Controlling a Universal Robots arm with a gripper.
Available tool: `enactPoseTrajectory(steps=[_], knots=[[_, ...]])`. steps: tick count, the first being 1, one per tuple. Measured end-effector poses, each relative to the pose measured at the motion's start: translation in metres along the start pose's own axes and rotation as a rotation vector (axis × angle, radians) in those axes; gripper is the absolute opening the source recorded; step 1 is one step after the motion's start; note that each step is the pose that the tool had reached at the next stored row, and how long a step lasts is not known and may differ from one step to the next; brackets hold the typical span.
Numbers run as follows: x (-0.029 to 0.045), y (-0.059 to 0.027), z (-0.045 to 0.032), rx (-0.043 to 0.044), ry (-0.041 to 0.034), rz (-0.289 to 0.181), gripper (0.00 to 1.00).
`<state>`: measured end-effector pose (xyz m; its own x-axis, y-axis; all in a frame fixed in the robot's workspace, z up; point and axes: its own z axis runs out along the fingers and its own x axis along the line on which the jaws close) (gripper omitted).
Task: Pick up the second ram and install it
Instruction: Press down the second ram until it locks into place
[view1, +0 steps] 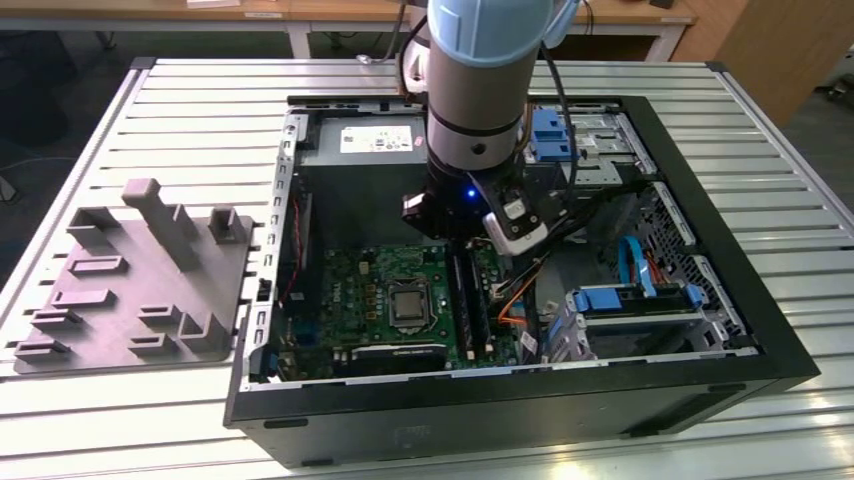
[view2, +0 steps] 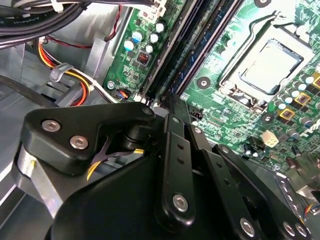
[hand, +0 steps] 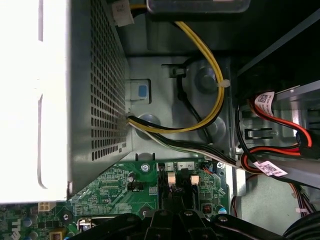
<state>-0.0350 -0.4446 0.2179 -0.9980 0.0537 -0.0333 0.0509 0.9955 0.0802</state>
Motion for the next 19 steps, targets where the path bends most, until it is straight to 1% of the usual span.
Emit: enactPoseTrajectory(steps=[5,7,13,14,17,19], knots=[[0.0000,0.0000,0.0002,0.0000,-0.0001,0.000,0.10],[-0.0001,0.0003,-0.0013,-0.0013,-0.0006,0.000,0.10],[-0.0010,0.0020,-0.0244,-0.0001,-0.0001,0.000,0.10],[-0.0010,0.0022,-0.0271,0.0001,-0.0001,0.000,0.10],[-0.0011,0.0018,-0.0274,-0.0002,-0.0002,0.000,0.10],[-0.0013,-0.0023,-0.0277,-0.0001,-0.0001,0.000,0.10]])
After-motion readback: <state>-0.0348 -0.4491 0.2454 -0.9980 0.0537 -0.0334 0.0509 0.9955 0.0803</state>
